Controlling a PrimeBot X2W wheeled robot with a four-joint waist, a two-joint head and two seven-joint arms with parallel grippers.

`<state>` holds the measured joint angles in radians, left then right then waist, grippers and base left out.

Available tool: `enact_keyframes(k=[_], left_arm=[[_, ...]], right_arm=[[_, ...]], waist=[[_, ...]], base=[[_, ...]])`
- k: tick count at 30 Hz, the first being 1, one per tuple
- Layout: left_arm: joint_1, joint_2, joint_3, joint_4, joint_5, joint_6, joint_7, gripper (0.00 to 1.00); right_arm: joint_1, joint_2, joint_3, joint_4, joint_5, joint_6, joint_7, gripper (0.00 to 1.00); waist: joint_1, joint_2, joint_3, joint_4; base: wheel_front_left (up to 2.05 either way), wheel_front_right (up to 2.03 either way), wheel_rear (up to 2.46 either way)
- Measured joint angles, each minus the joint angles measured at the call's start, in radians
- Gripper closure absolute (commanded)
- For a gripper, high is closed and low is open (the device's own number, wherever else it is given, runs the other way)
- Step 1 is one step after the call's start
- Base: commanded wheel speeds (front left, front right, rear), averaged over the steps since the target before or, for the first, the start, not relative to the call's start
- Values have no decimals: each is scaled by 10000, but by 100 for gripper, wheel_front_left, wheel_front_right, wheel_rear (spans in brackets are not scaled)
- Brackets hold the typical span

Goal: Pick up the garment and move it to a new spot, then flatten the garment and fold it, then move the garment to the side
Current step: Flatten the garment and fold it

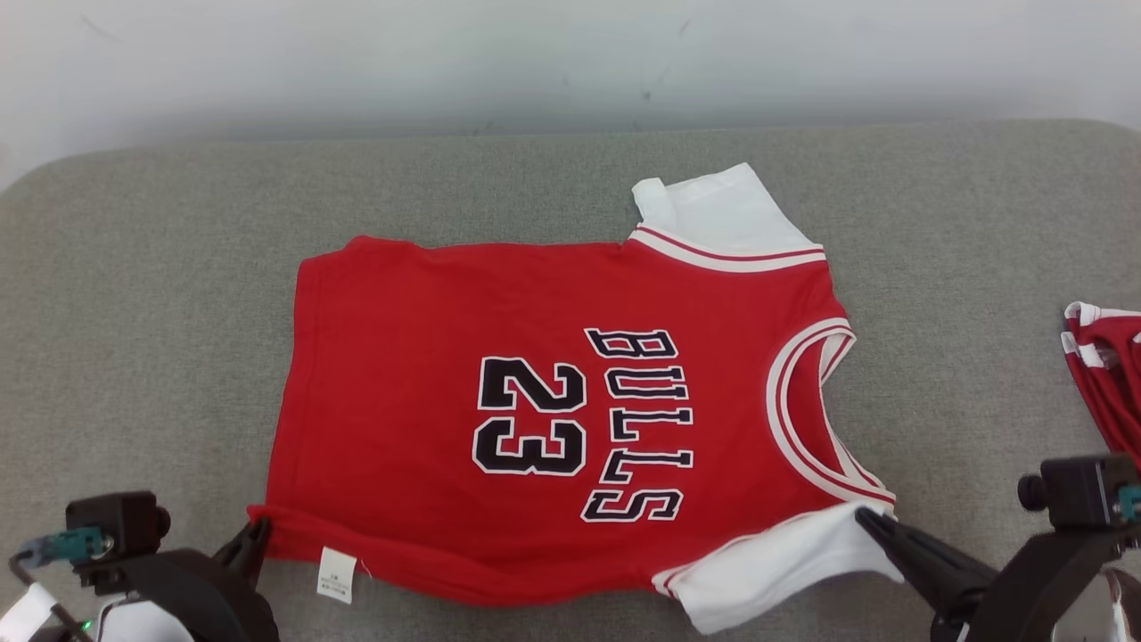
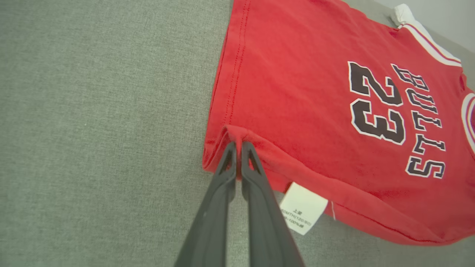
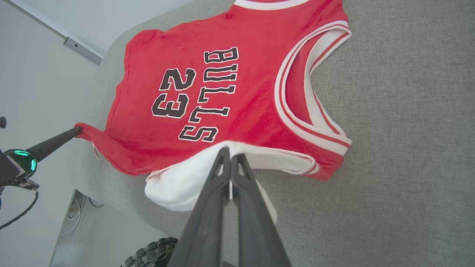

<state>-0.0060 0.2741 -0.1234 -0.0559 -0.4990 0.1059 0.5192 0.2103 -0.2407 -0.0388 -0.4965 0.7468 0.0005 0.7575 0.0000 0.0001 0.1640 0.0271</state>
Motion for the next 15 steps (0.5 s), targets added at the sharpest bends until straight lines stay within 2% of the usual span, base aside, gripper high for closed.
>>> enact_keyframes(k=[11, 15], left_arm=[[-1081, -92, -173, 698, 395, 36, 117, 100], [-2011, -186, -353, 1118, 548, 36, 125, 100]], right_arm=[[-1927, -88, -84, 1536, 303, 86, 6, 100], [-2253, -146, -121, 2163, 320, 86, 6, 100]], waist=[[1, 0, 292, 14], [1, 0, 444, 79]], base=[[0, 0, 0], [0, 0, 0]])
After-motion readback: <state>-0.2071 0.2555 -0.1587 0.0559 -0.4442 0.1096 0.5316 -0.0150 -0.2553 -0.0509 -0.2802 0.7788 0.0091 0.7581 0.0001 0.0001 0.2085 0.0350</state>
